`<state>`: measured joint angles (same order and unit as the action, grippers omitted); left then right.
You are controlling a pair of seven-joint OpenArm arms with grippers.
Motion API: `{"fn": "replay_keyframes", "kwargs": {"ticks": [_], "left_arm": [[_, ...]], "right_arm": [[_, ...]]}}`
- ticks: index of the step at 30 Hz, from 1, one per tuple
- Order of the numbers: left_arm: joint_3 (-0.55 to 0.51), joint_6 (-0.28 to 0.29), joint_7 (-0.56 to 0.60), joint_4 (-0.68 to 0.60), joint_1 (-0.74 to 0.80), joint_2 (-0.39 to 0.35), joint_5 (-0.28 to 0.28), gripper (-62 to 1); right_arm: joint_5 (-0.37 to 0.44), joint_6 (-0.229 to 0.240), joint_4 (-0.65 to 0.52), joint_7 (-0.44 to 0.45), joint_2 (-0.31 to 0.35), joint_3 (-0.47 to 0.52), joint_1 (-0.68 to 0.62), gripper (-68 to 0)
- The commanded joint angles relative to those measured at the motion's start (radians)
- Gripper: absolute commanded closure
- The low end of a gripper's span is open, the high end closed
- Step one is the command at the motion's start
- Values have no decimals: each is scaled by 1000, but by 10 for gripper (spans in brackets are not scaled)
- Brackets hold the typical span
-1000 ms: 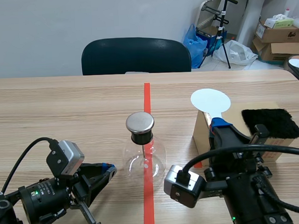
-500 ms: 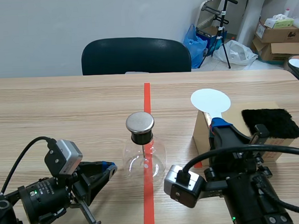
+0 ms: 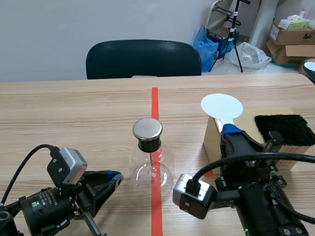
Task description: Do the electroscope experiment
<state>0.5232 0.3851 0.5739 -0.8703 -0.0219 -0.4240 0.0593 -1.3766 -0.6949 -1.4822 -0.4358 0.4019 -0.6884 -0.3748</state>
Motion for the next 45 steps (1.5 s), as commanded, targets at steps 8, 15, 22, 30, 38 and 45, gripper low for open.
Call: {"fn": "replay_keyframes", "kwargs": {"ticks": [8, 15, 22, 30, 38, 45], "left_arm": [[-7, 2, 13, -24, 2, -6, 3, -28], [-7, 2, 13, -24, 2, -6, 3, -28], [-7, 2, 13, -24, 2, -6, 3, -28], [-7, 2, 13, -24, 2, -6, 3, -28], [-8, 3, 14, -26, 7, -10, 3, -28], [-27, 2, 147, -124, 116, -87, 3, -28]], "right_arm": [[-4, -11, -14, -7, 5, 9, 14, -11], [16, -14, -14, -7, 5, 10, 14, -11], [62, -50, -15, 20, -8, 45, 3, -11], [72, -50, -15, 201, -99, 241, -71, -11], [91, -50, -13, 437, -218, 425, -110, -11], [98, -49, 8, 560, -274, 500, -108, -10]]}}
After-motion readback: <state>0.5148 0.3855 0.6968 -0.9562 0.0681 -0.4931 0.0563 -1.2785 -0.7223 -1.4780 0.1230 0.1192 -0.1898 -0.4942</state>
